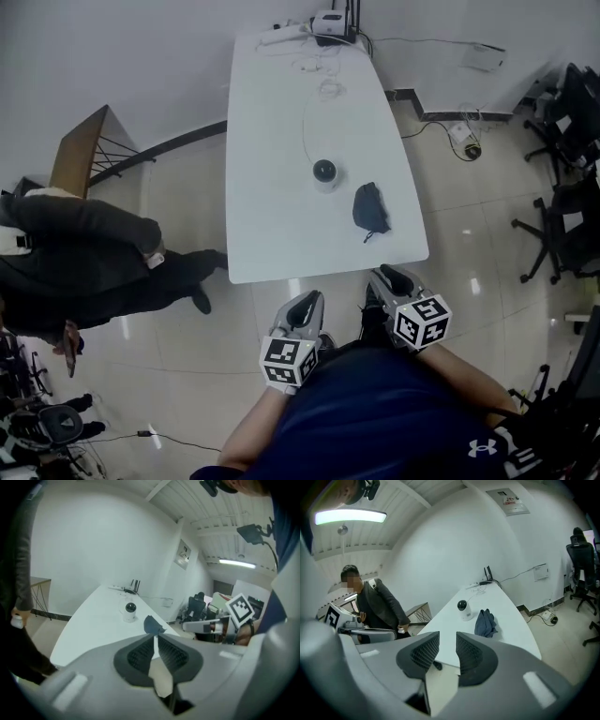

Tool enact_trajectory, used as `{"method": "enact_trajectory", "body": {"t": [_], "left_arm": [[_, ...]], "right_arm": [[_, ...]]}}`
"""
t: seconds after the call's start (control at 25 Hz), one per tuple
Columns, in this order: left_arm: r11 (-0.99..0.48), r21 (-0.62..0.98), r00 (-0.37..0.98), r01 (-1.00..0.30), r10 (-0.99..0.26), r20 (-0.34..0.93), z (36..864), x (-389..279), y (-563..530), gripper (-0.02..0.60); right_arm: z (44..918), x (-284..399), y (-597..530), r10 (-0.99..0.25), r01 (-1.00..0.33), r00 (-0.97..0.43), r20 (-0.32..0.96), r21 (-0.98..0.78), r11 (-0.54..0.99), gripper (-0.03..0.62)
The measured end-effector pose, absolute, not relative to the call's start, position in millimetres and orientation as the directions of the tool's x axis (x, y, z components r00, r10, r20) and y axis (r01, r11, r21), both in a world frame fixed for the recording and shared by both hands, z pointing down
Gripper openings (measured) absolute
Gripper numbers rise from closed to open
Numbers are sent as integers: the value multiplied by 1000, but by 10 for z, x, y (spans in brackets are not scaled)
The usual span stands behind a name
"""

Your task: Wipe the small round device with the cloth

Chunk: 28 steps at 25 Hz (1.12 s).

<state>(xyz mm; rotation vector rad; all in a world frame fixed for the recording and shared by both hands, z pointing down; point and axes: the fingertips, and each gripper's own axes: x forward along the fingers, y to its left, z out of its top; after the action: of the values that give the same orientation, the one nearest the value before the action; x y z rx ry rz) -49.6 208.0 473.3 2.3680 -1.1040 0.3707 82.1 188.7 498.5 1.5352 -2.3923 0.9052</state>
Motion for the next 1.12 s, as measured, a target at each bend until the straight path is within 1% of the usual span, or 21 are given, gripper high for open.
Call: {"method": "enact_trajectory", "body": {"t": [0.16,0.28,0.36,0.48,0.56,0.64,0.8,0.84,0.92,1.0,1.12], "left_arm": [[-515,316,604,-797,-665,440,4593,-158,1665,32],[-512,304,595,-803,-669,446,4611,99,1412,32],[-499,301,582,-813,-672,457,4620,202,1286,32],[-477,288,556,-831,-673,489,4628,206,1181,32],[-461,293,545,-837,-670,503,4663,156,1125,32],[-451,314,549,-836,-666,505,4700,104,1057,32],[-459,332,567,-824,-664,488,4700,-19,849,31],[-462,338,572,-820,-661,485,4688,-57,790,29],[-471,354,589,-808,-651,479,4681,-127,684,28],[-484,366,607,-795,-638,475,4714,-187,597,28],[-496,382,627,-779,-621,471,4775,-252,496,28]], "right_arm": [[5134,1137,1336,-736,-871,-475,483,-380,312,164],[5402,1387,954,-690,-863,-483,540,-429,268,189],[5595,1500,739,-650,-848,-496,576,-480,223,221],[5880,1537,494,-587,-850,-502,636,-489,197,278],[6094,1487,380,-542,-858,-499,676,-474,198,295],[6280,1422,271,-503,-867,-487,714,-465,180,297],[6523,1363,158,-412,-912,-408,815,-385,143,297],[6552,1353,156,-394,-923,-384,835,-354,149,285],[6577,1323,170,-375,-938,-343,861,-299,173,230],[6591,1271,172,-369,-941,-331,868,-278,191,164],[6595,1188,123,-381,-926,-375,845,-322,197,116]]}}
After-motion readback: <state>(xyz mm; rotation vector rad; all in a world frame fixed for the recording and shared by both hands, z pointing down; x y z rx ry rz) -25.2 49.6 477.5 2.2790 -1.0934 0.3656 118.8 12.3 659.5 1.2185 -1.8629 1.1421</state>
